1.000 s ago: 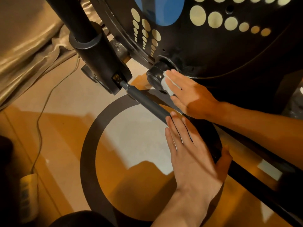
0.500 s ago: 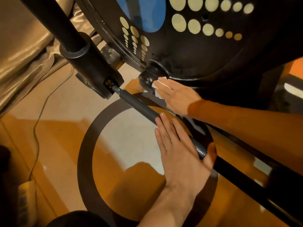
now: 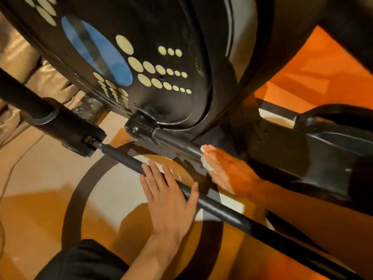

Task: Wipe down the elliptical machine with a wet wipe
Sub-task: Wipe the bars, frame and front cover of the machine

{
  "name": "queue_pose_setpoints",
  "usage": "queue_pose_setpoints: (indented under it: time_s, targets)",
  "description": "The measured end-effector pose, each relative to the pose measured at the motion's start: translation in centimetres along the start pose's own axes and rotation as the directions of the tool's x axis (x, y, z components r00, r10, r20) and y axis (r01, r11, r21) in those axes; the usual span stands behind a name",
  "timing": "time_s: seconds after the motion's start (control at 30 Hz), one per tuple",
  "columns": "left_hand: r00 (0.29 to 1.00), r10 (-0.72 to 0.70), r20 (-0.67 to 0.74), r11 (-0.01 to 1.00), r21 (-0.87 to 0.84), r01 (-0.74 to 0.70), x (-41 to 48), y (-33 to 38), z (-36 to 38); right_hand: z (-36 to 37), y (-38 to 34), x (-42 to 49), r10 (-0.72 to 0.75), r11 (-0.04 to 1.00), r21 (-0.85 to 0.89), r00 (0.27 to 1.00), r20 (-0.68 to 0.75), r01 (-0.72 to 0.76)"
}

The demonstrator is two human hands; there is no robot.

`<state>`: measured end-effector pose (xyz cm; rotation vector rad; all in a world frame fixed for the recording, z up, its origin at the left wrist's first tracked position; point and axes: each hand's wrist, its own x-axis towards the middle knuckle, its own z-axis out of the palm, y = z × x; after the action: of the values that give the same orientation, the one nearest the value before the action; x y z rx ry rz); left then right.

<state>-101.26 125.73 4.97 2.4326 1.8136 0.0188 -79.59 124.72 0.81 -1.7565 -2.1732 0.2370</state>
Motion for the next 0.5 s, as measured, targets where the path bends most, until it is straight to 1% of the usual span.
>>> queue_pose_setpoints:
  time_s: [0.03, 0.07, 0.1, 0.13, 0.17, 0.2, 0.23, 0.27, 0.3, 0.37, 0.4, 0.43, 0.47, 0.5]
  targets:
    - [0.997, 0.07, -0.019, 0.997, 0.017, -0.07, 0.4, -0.1, -0.2, -0.2, 0.6, -1.1, 0.03, 0.999, -0.028, 0.999, 0.012, -0.03]
    - [0.987, 0.161, -0.028, 0.987, 0.03, -0.16, 0.9, 0.0, -0.5, -0.9, 1.1, -2.3, 0.09, 0.994, -0.061, 0.994, 0.061, -0.087]
    - [0.964, 0.265, -0.028, 0.964, 0.039, -0.264, 1.4, 0.3, -0.8, -1.6, 1.7, -3.2, 0.145, 0.986, -0.092, 0.988, 0.059, -0.139]
    - [0.926, 0.377, -0.024, 0.926, 0.043, -0.375, 2.0, 0.7, -1.2, -1.9, 2.5, -3.7, 0.188, 0.978, -0.103, 0.982, 0.036, -0.183]
    - [0.872, 0.489, -0.017, 0.872, 0.043, -0.488, 2.7, 1.3, -1.5, -2.5, 2.9, -4.3, 0.238, 0.967, -0.099, 0.971, -0.002, -0.237]
    - [0.799, 0.601, -0.003, 0.799, 0.038, -0.601, 3.2, 2.0, -1.9, -2.9, 3.2, -4.9, 0.309, 0.946, -0.095, 0.95, -0.034, -0.311]
    - [0.707, 0.707, 0.02, 0.706, 0.034, -0.707, 3.8, 2.8, -2.3, -3.5, 3.5, -5.3, 0.38, 0.92, -0.078, 0.923, -0.052, -0.384]
    - [0.6, 0.799, 0.047, 0.599, 0.035, -0.8, 4.2, 3.5, -2.5, -3.6, 4.0, -5.8, 0.446, 0.892, -0.035, 0.891, -0.087, -0.45]
    - [0.488, 0.87, 0.078, 0.486, 0.038, -0.873, 4.7, 4.1, -2.6, -3.8, 4.5, -6.1, 0.502, 0.864, 0.014, 0.86, -0.09, -0.503]
    - [0.289, 0.947, 0.141, 0.288, 0.027, -0.957, 5.4, 4.8, -2.6, -3.9, 5.6, -6.6, 0.591, 0.806, 0.033, 0.807, 0.007, -0.591]
    - [0.214, 0.962, 0.168, 0.214, 0.02, -0.977, 5.7, 5.0, -2.5, -3.4, 6.2, -6.8, 0.628, 0.776, 0.033, 0.777, 0.044, -0.63]
    - [0.156, 0.969, 0.189, 0.155, 0.023, -0.988, 5.9, 5.1, -2.4, -3.1, 6.8, -6.9, 0.666, 0.743, 0.014, 0.742, 0.08, -0.669]
    - [0.113, 0.972, 0.204, 0.107, 0.041, -0.993, 6.1, 5.1, -2.3, -2.6, 7.5, -6.8, 0.69, 0.719, -0.006, 0.713, 0.121, -0.695]
    - [0.086, 0.973, 0.213, 0.073, 0.066, -0.995, 6.2, 5.2, -2.2, -2.6, 8.0, -6.7, 0.687, 0.72, -0.025, 0.708, 0.166, -0.693]
